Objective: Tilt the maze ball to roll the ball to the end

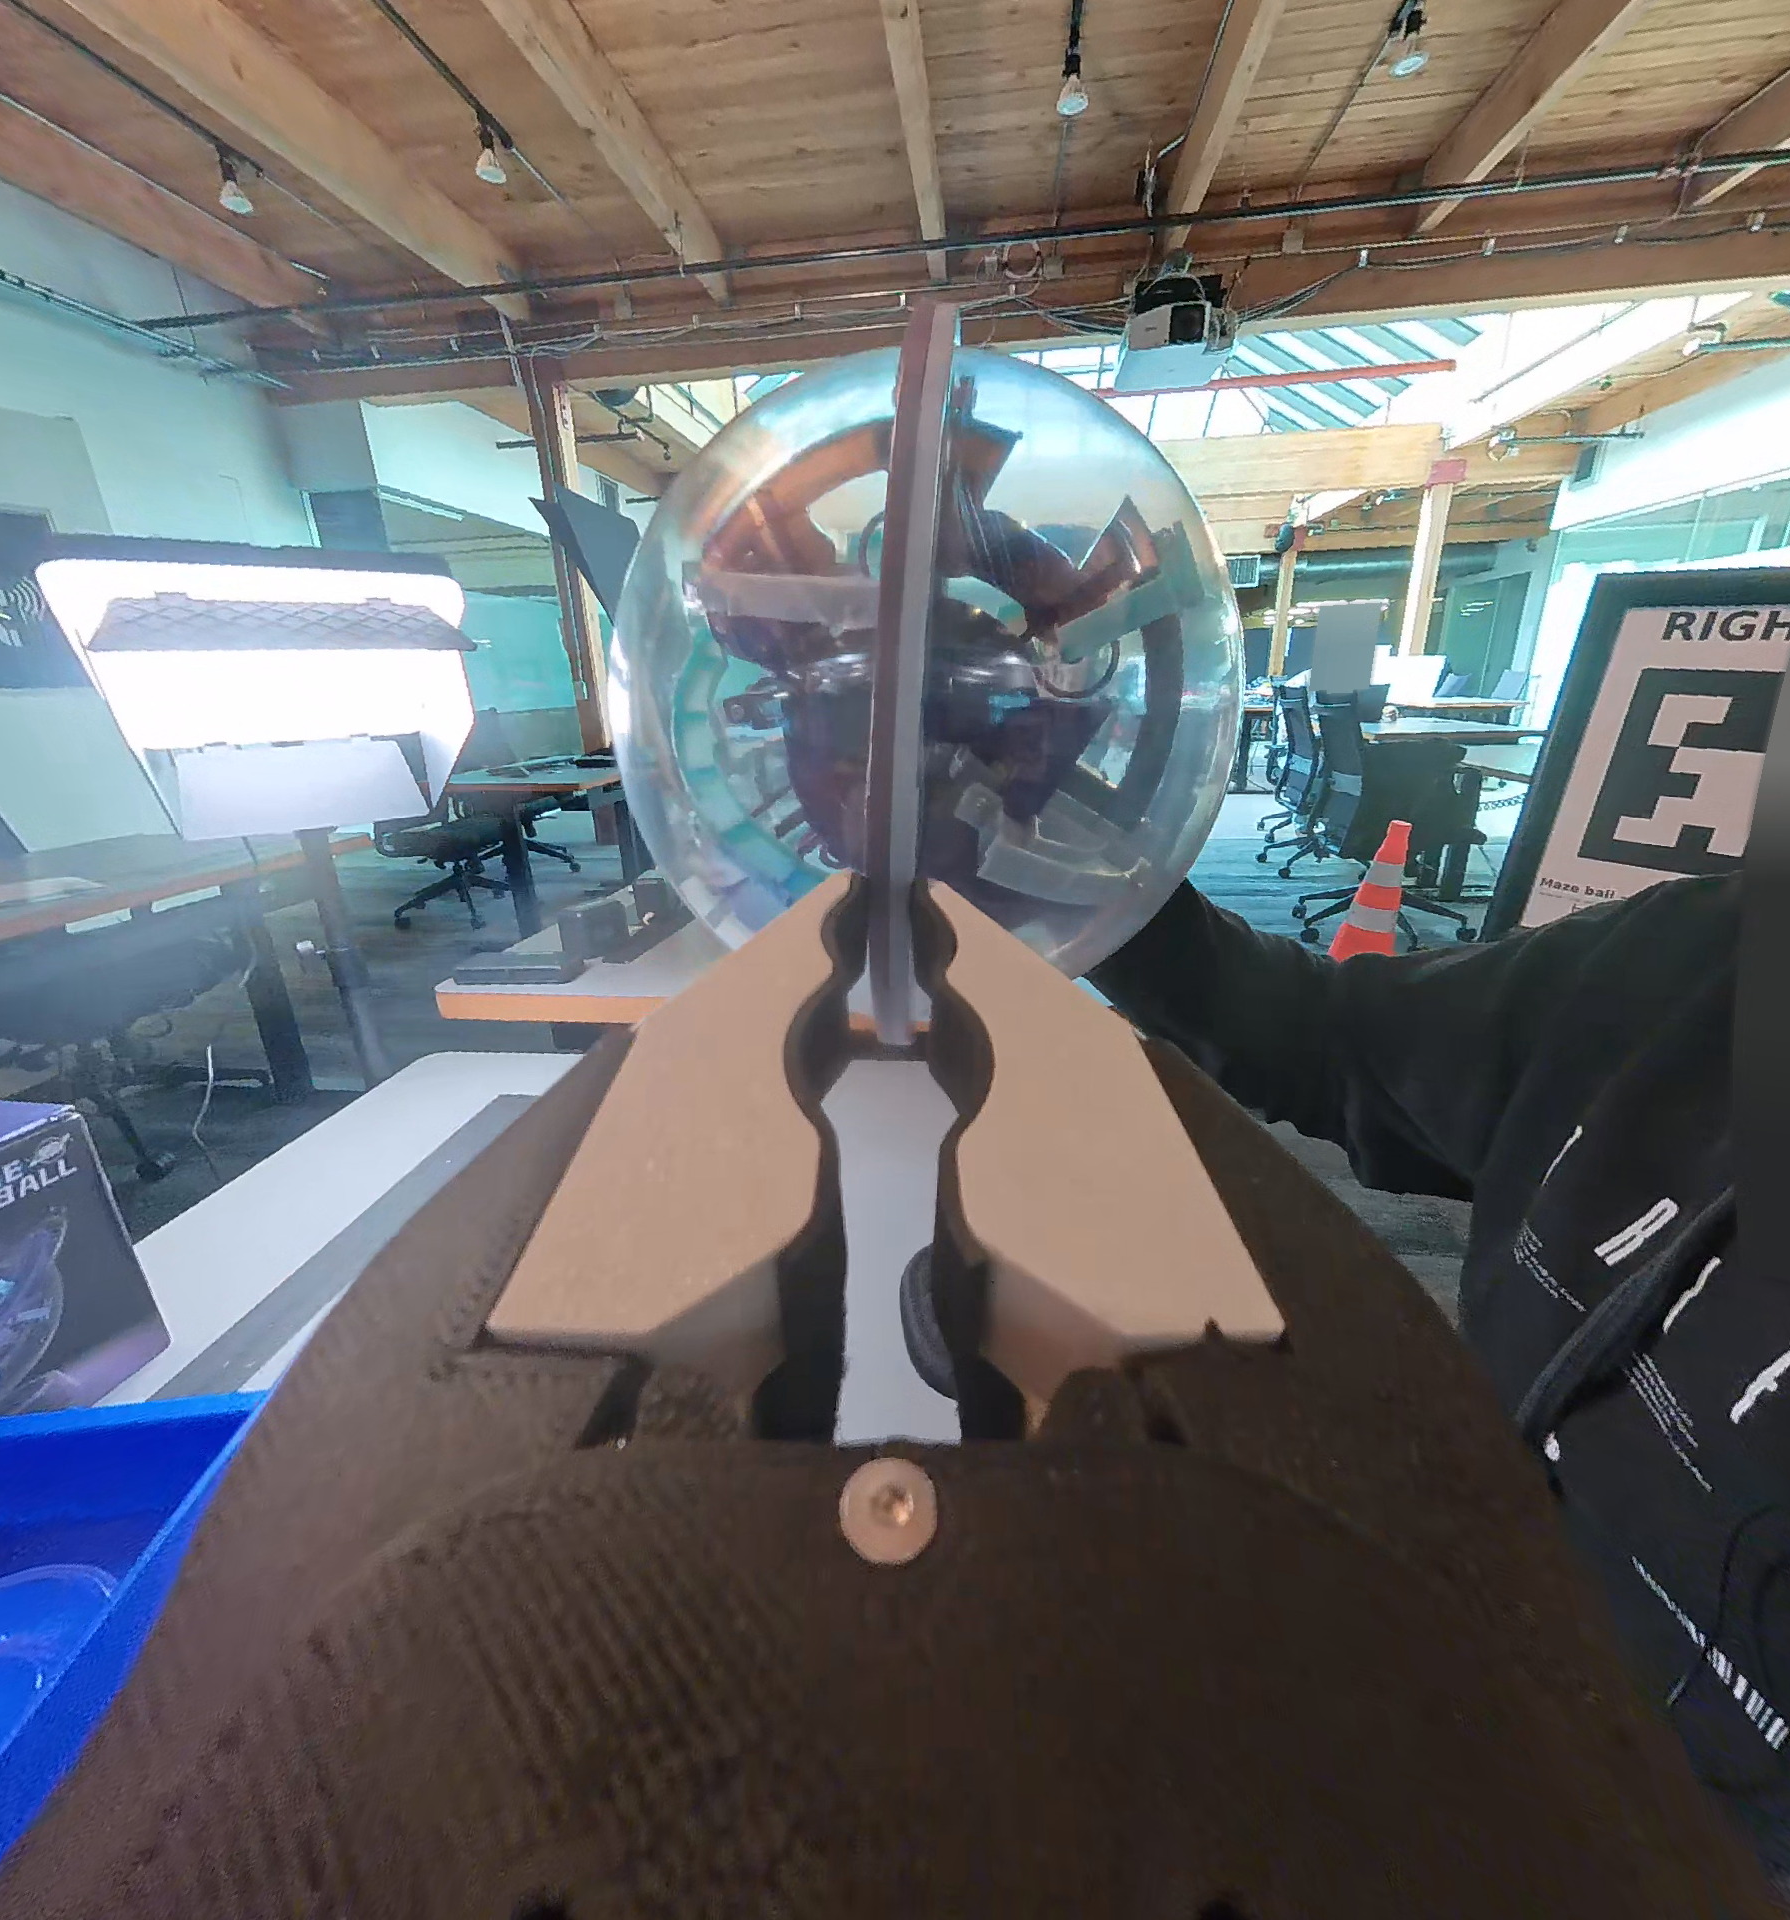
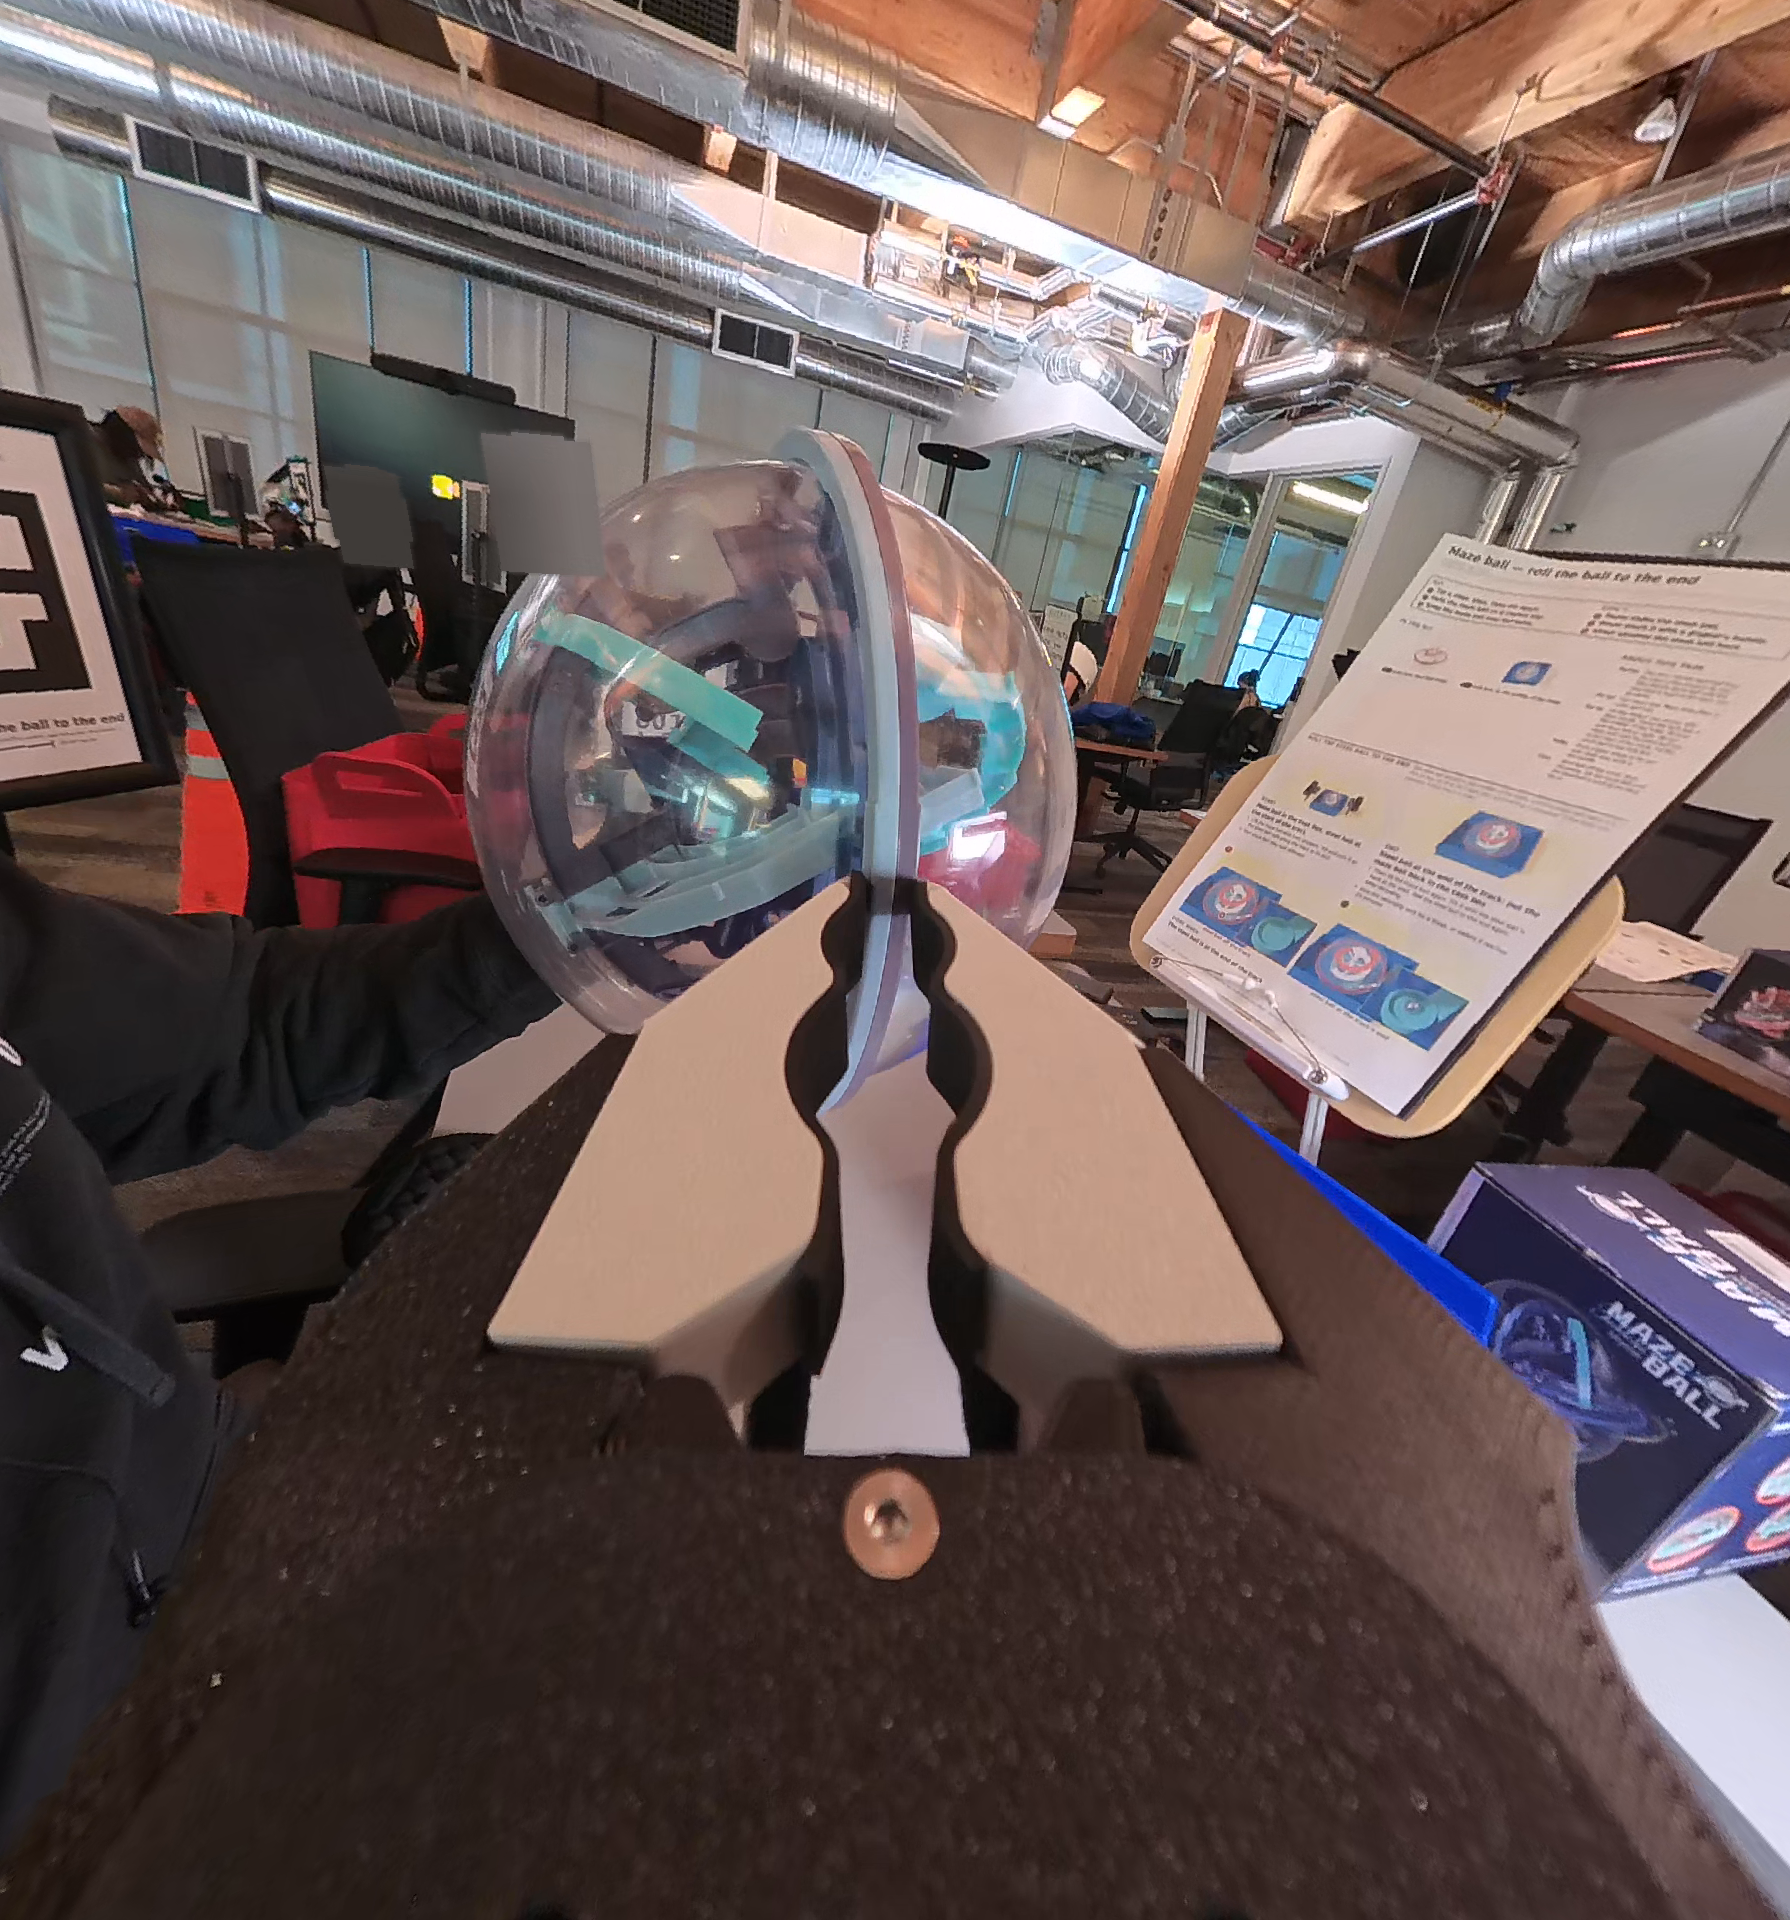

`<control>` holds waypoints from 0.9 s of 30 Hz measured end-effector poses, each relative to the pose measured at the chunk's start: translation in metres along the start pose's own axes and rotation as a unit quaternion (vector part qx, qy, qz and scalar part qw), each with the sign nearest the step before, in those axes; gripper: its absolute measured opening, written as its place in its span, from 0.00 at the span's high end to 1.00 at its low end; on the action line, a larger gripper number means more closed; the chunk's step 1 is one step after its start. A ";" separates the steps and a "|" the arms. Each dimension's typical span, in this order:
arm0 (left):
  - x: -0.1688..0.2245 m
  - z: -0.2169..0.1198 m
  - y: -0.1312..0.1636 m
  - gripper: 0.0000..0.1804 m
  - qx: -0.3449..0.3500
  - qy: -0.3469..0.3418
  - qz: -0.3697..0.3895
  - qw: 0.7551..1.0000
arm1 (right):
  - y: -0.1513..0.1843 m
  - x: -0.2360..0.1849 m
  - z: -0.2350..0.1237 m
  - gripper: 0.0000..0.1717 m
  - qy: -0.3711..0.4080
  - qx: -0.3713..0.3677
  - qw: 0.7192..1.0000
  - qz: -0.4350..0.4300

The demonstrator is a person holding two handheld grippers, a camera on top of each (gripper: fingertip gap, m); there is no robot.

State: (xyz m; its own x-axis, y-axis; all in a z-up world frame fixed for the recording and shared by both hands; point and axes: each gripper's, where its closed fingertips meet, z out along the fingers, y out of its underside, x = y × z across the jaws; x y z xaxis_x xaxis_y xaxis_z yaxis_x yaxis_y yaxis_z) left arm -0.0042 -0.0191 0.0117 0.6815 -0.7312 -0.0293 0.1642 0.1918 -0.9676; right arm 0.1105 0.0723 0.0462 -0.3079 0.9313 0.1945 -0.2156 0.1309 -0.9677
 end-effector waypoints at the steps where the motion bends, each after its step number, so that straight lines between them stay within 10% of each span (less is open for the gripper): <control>1: -0.001 0.000 0.002 0.97 -0.001 0.000 -0.003 1.000 | 0.001 0.000 0.000 0.97 0.000 0.000 1.000 0.002; 15: -0.007 -0.001 0.029 0.97 -0.014 -0.008 -0.082 0.996 | 0.029 0.005 -0.006 0.97 0.015 -0.025 0.998 0.054; 27: -0.025 -0.024 0.157 0.97 -0.110 -0.059 -0.276 0.953 | 0.164 0.011 -0.024 0.97 0.050 -0.082 0.963 0.253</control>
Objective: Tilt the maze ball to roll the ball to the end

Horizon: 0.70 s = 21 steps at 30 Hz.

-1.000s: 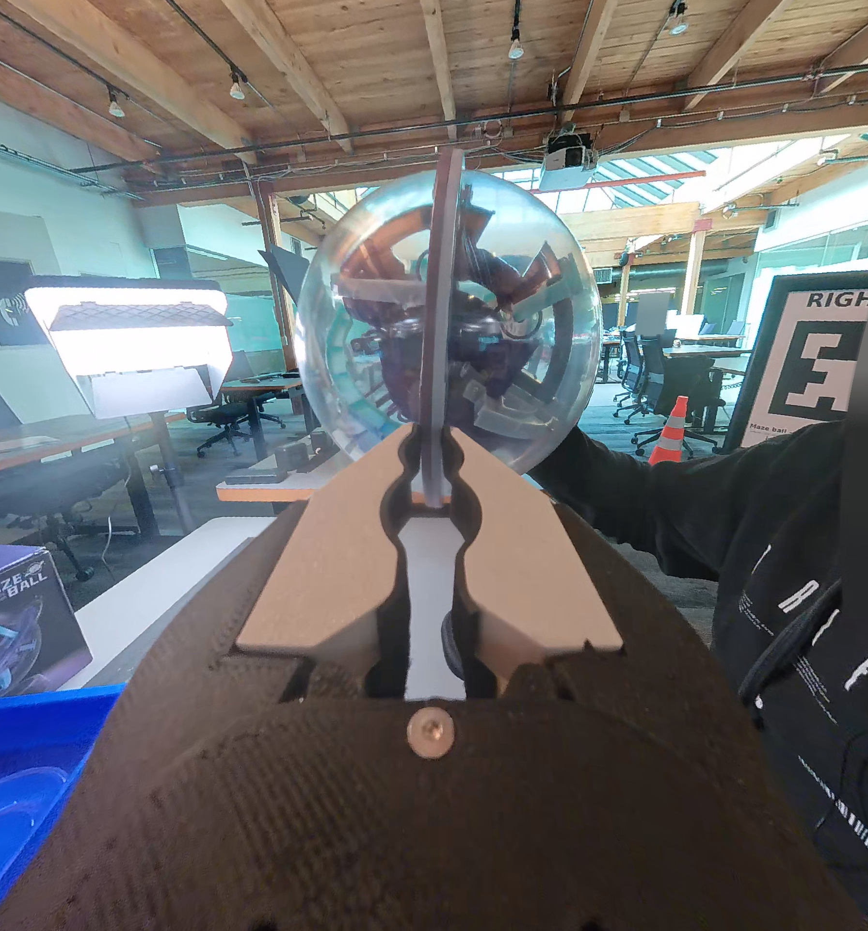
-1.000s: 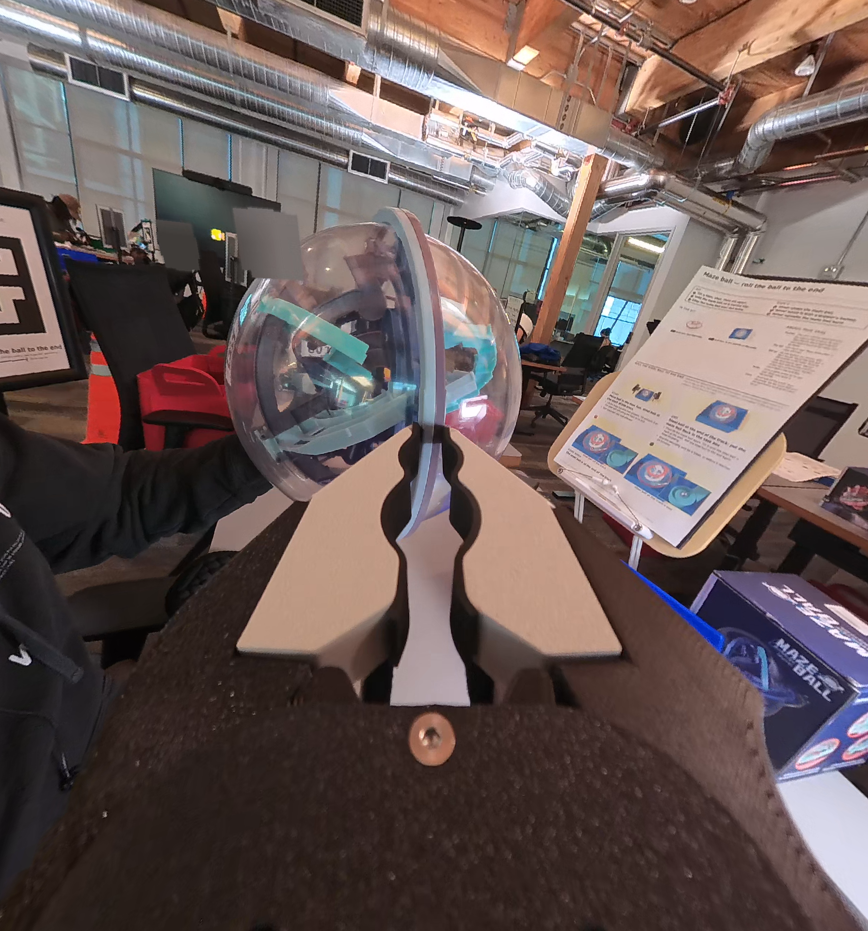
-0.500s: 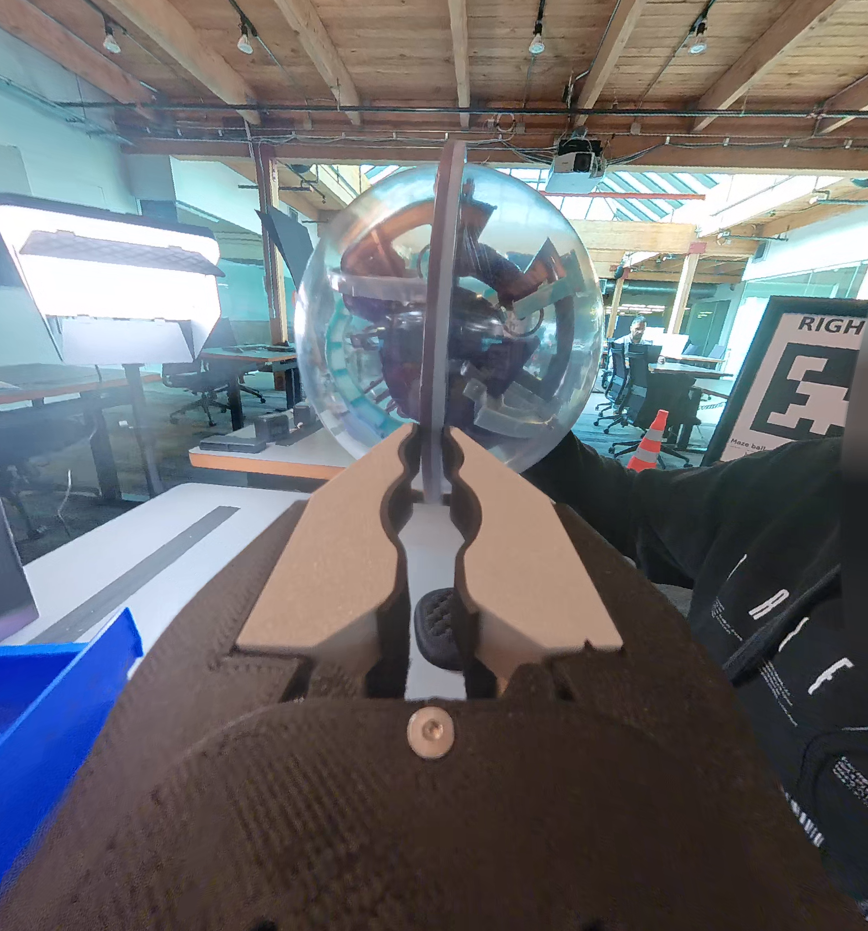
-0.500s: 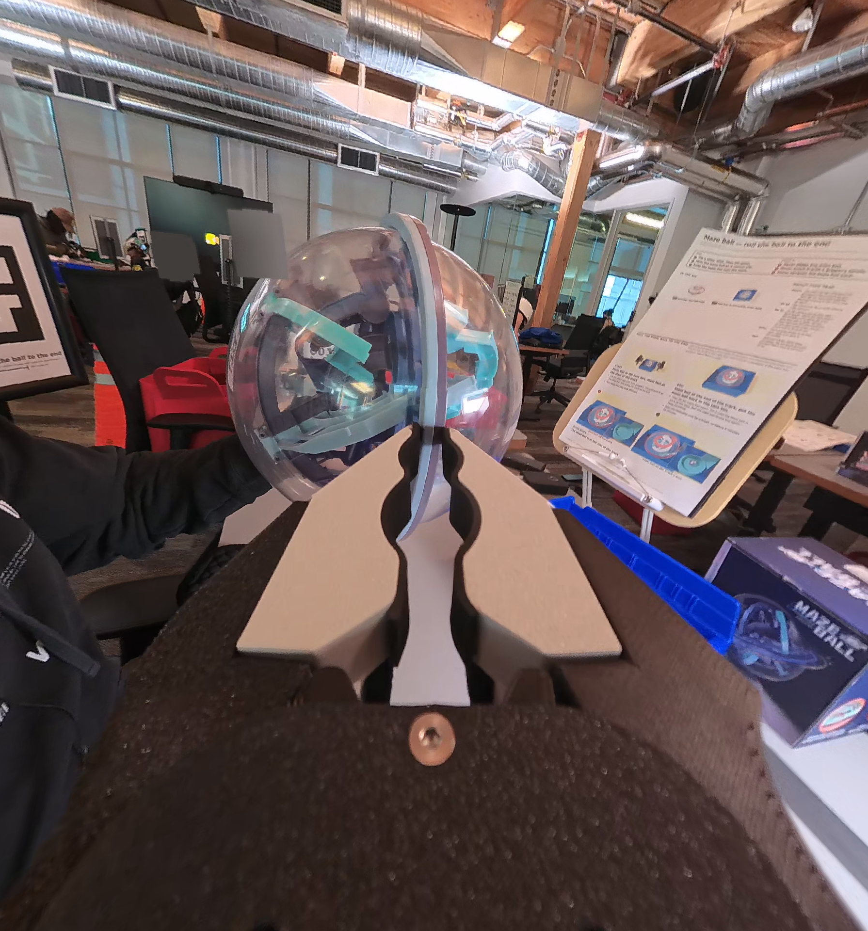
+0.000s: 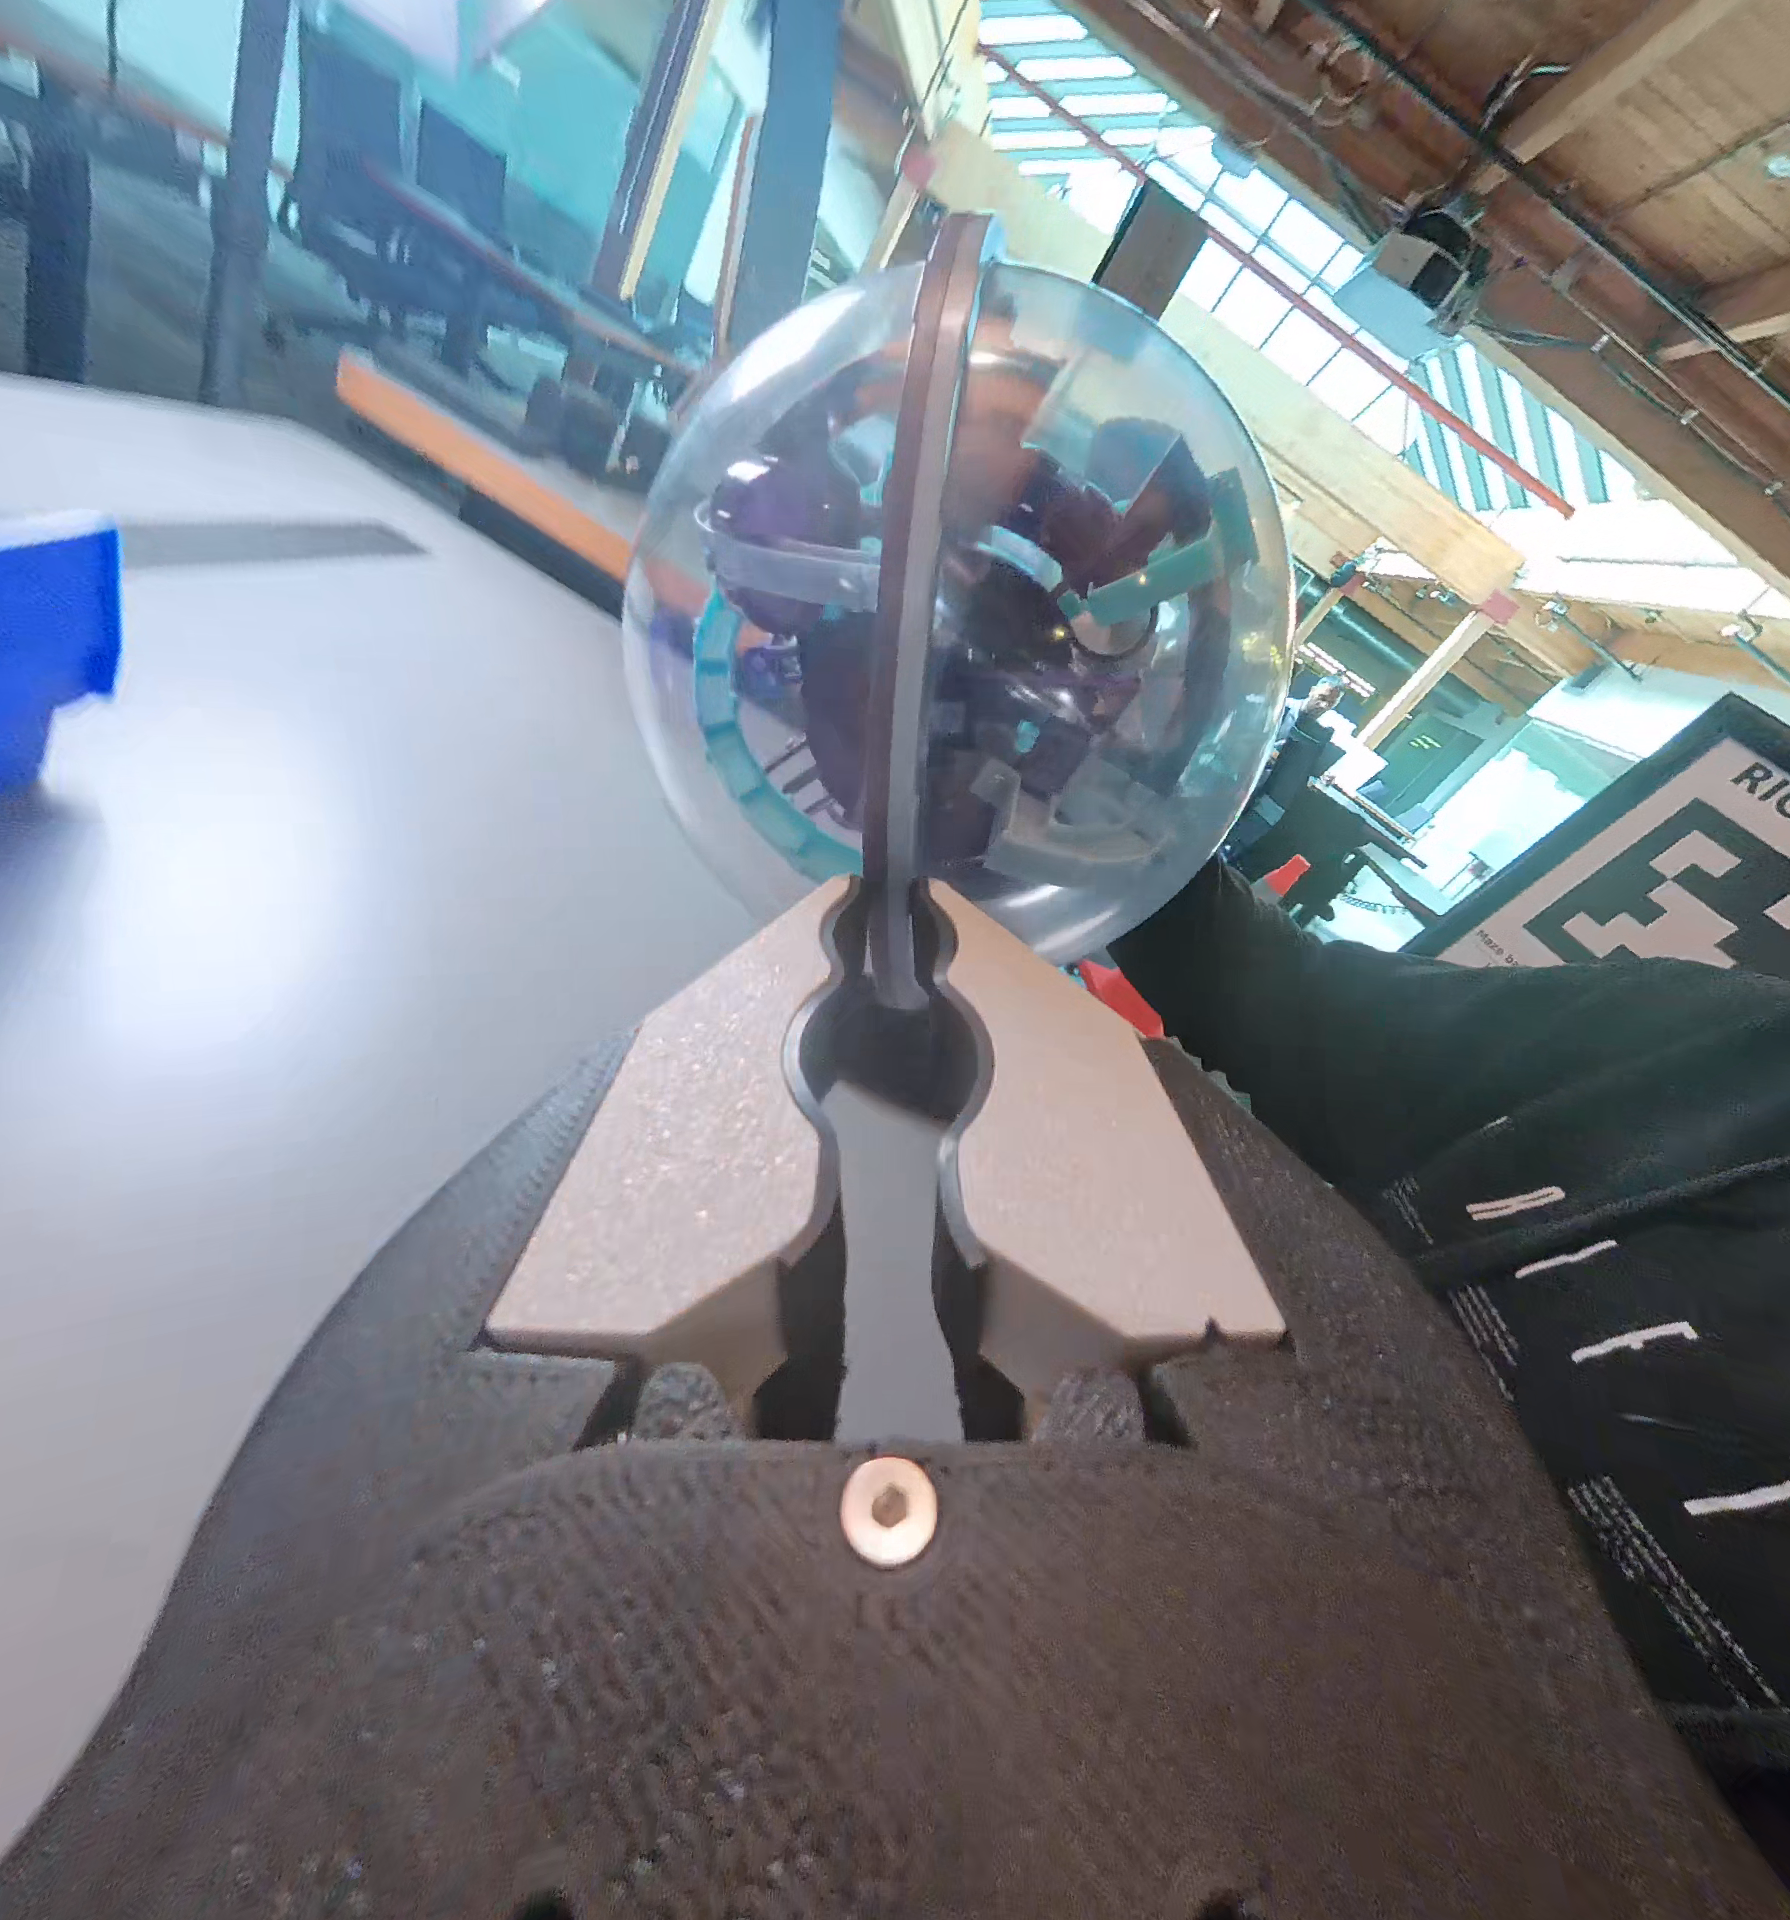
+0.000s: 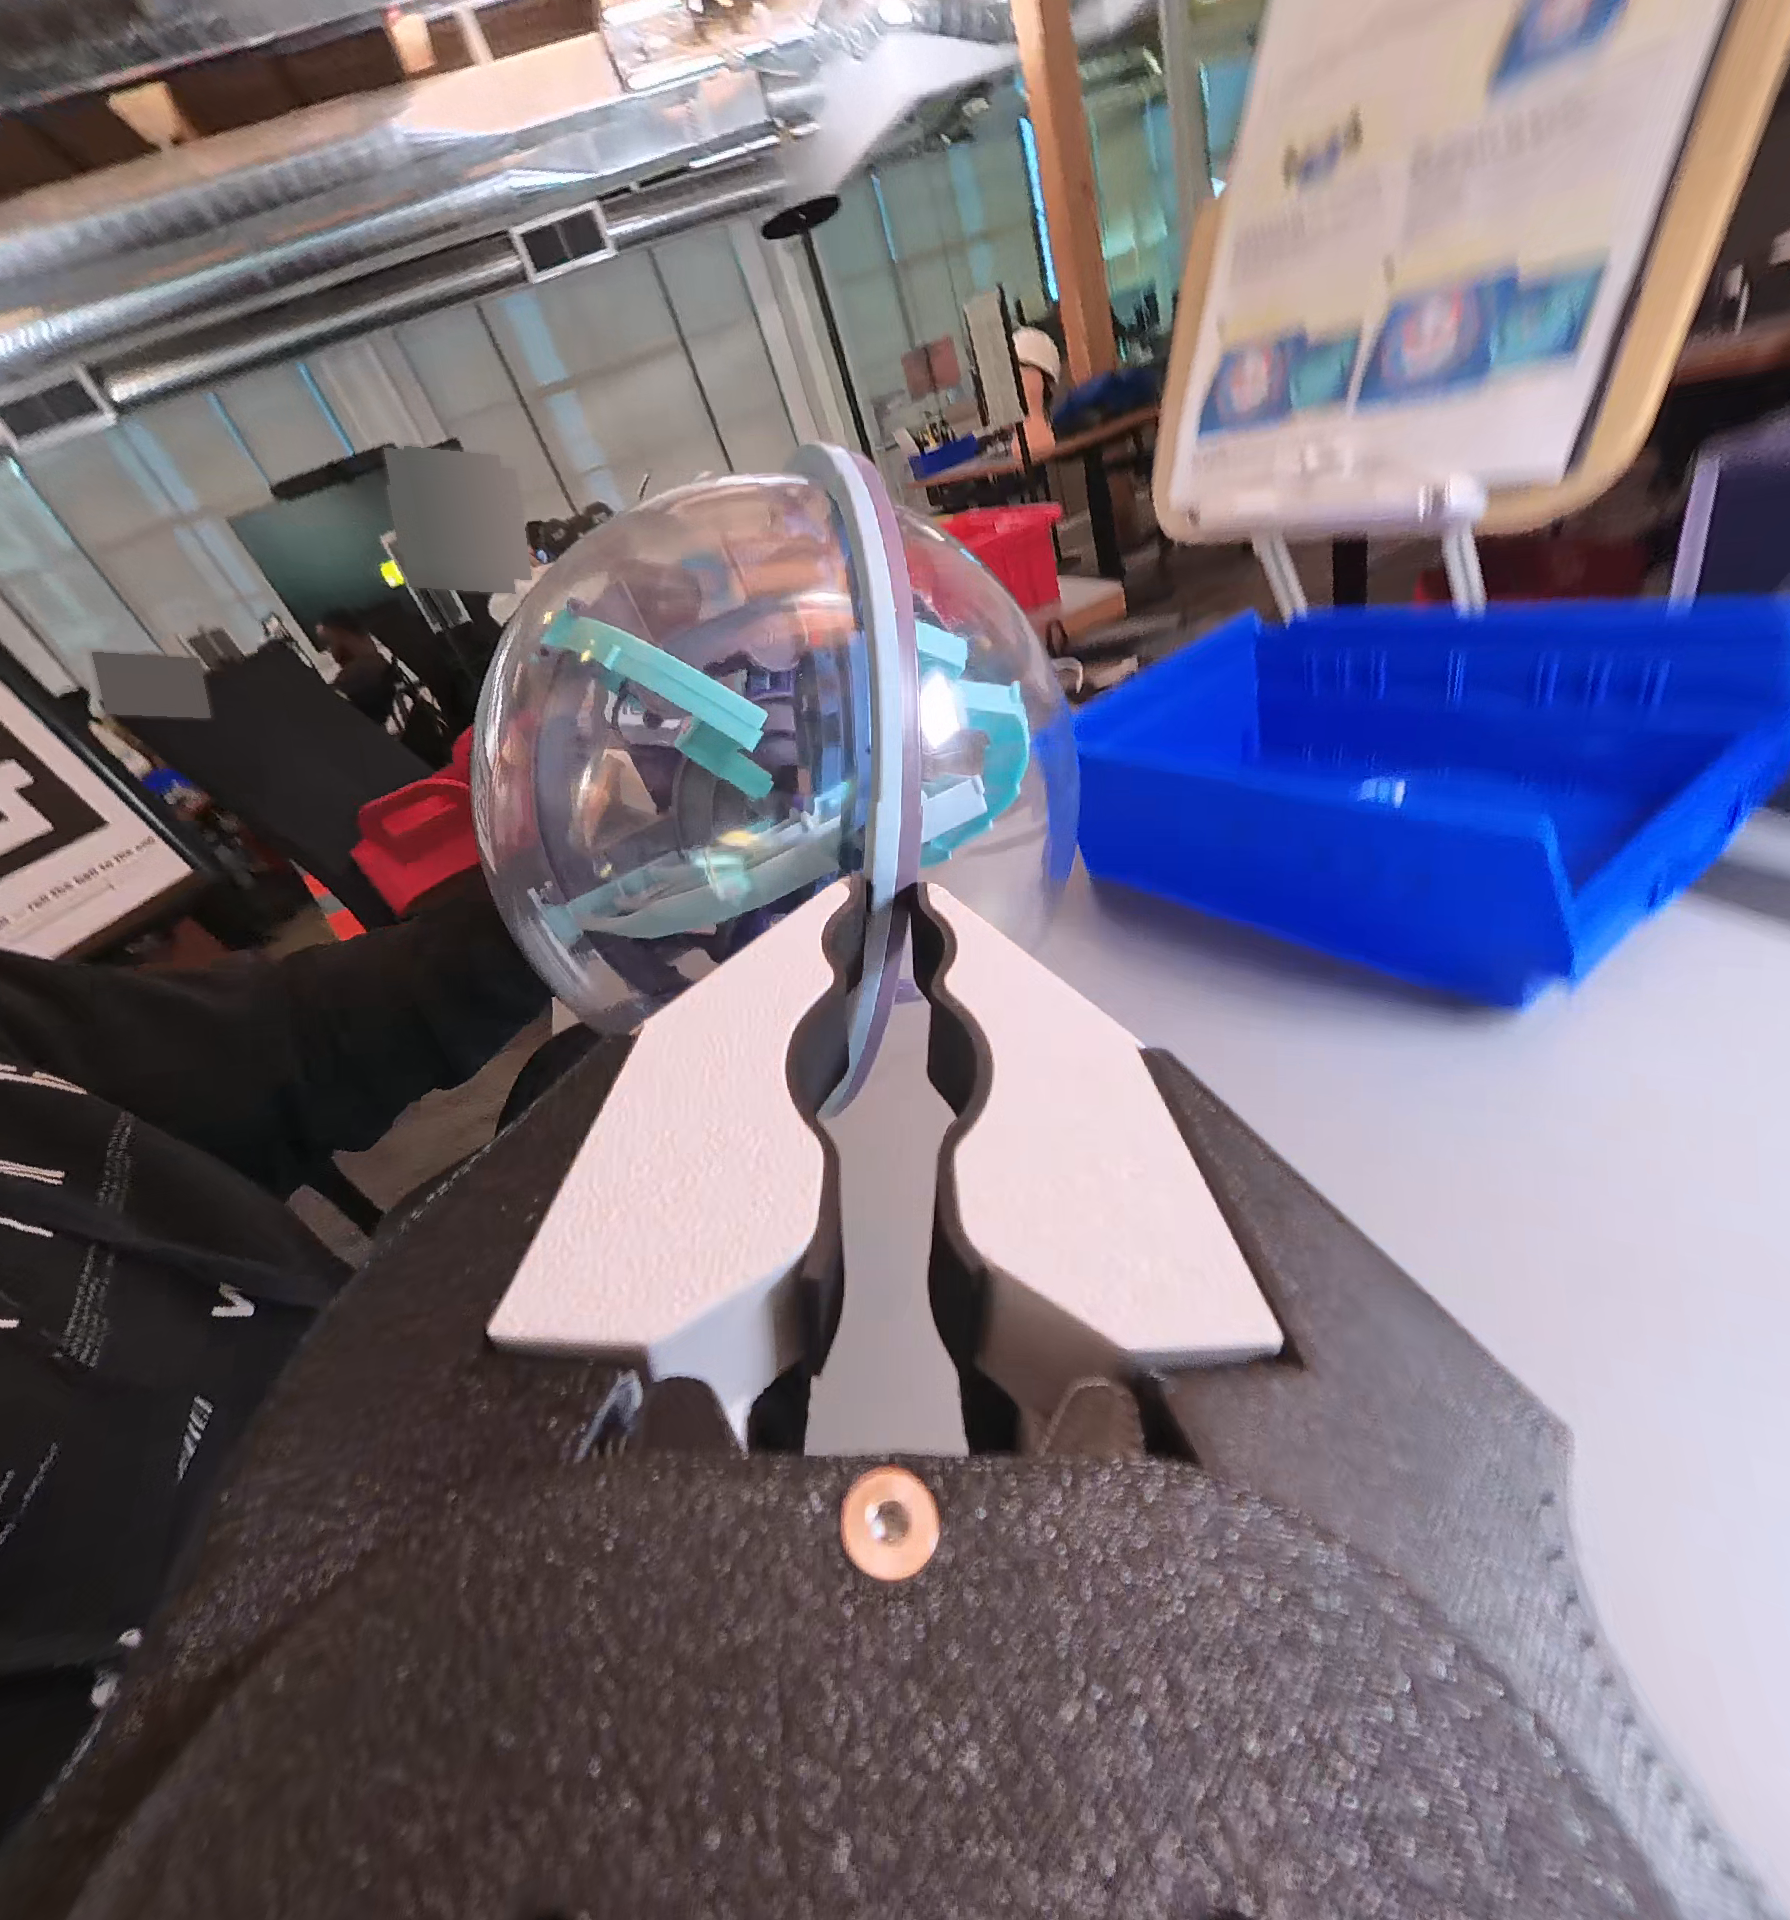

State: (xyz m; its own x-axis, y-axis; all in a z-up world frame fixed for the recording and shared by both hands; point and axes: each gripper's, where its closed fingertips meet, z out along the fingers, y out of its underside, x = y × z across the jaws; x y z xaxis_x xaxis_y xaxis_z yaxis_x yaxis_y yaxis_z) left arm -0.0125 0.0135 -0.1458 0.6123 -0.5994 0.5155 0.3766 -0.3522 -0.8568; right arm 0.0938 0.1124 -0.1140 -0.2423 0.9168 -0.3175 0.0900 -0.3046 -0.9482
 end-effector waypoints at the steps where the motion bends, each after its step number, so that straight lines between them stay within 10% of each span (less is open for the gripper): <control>1: -0.007 0.001 0.011 0.97 -0.011 -0.003 -0.018 1.000 | 0.009 0.004 0.000 0.97 0.002 -0.003 1.000 0.014; 21: -0.049 -0.003 0.110 0.95 -0.146 -0.039 -0.156 0.976 | 0.123 0.049 0.003 0.97 0.020 -0.084 0.976 0.199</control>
